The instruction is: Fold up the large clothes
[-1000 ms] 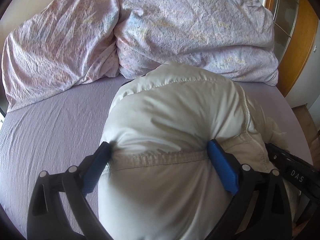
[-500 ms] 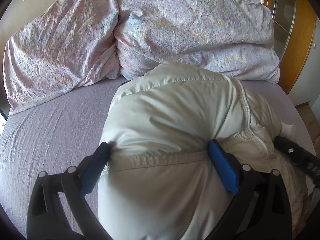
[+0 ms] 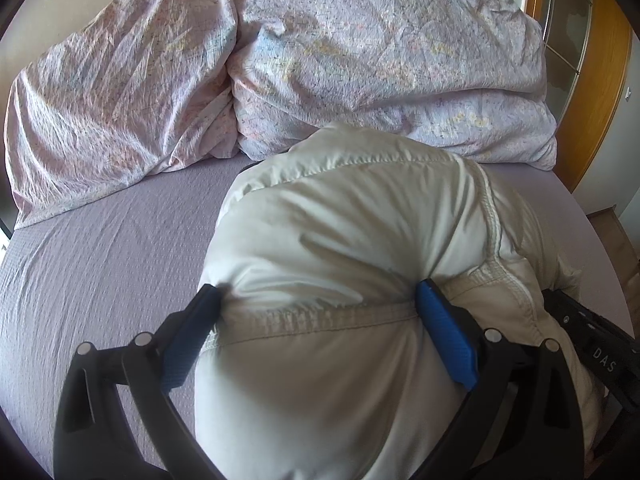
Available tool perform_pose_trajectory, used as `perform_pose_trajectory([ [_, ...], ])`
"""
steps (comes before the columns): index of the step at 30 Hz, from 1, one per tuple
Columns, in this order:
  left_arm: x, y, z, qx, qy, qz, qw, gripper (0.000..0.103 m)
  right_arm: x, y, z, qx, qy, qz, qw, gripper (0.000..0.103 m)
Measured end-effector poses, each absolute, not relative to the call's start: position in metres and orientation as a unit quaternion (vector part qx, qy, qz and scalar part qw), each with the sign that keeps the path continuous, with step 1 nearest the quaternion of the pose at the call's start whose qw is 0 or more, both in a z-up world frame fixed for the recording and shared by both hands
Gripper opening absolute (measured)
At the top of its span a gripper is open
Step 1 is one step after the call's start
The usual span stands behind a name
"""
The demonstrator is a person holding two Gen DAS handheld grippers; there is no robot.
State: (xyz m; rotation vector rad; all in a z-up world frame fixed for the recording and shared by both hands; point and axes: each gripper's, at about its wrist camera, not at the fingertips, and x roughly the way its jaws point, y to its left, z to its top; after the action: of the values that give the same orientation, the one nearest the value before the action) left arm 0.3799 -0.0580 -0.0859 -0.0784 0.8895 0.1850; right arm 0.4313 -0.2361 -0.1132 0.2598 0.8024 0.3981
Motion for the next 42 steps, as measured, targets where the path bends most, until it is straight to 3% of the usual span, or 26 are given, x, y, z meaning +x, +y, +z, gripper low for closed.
perform_pose_trajectory([
  [42, 0.3800, -0.0594, -0.0899, -0.044, 0.412, 0.092, 0.905, 0.098, 0.4314, -0.2299, -0.1172, 0.116, 0.389, 0.188, 0.894, 0.027],
])
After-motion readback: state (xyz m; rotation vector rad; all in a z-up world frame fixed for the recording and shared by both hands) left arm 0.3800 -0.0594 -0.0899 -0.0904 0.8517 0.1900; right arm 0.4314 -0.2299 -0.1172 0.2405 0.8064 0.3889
